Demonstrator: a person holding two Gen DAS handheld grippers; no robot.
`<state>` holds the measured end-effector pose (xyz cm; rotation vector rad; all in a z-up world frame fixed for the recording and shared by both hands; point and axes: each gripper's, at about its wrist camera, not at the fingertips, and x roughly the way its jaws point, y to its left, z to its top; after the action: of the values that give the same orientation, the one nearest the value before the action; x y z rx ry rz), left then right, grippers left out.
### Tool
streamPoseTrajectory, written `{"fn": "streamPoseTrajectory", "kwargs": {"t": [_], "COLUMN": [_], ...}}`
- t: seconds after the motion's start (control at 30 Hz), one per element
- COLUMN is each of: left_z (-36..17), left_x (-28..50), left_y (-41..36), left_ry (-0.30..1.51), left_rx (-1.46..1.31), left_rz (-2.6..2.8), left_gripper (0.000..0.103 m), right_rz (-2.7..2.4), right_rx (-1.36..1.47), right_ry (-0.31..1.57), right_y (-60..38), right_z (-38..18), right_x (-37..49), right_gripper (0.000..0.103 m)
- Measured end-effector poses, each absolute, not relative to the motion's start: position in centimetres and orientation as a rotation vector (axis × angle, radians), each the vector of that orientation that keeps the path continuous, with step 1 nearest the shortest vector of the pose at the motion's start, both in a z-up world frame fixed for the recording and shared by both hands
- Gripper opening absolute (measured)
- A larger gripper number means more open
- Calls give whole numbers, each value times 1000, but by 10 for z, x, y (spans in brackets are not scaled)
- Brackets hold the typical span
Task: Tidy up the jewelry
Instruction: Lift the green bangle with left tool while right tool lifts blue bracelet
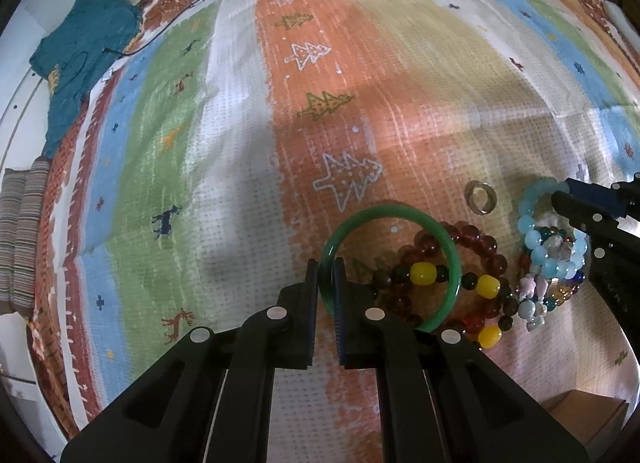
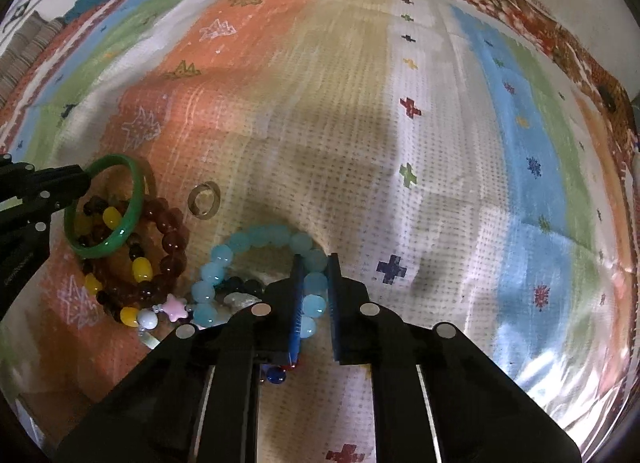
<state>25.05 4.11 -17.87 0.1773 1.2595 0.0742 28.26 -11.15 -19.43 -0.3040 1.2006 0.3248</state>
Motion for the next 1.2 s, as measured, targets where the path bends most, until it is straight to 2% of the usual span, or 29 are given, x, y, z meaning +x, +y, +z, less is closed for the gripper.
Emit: {"fn": "streamPoseTrajectory", "kwargs": {"t": [0.37, 1.2], "left_z": [-154, -84], "left_x": [238, 190], "left_y": [50, 36], "left_ry": [1220, 1081], "left_rx": [132, 37], "left_rz": [81, 38], "left_gripper": [6, 7], "right_rz": [359, 387], "right_rx": [-240, -187], "right_ry": [1129, 1019], "right_y": [-118, -128], "right_z": [-150, -98], "right_x": [265, 217], "right_gripper": [12, 12]}}
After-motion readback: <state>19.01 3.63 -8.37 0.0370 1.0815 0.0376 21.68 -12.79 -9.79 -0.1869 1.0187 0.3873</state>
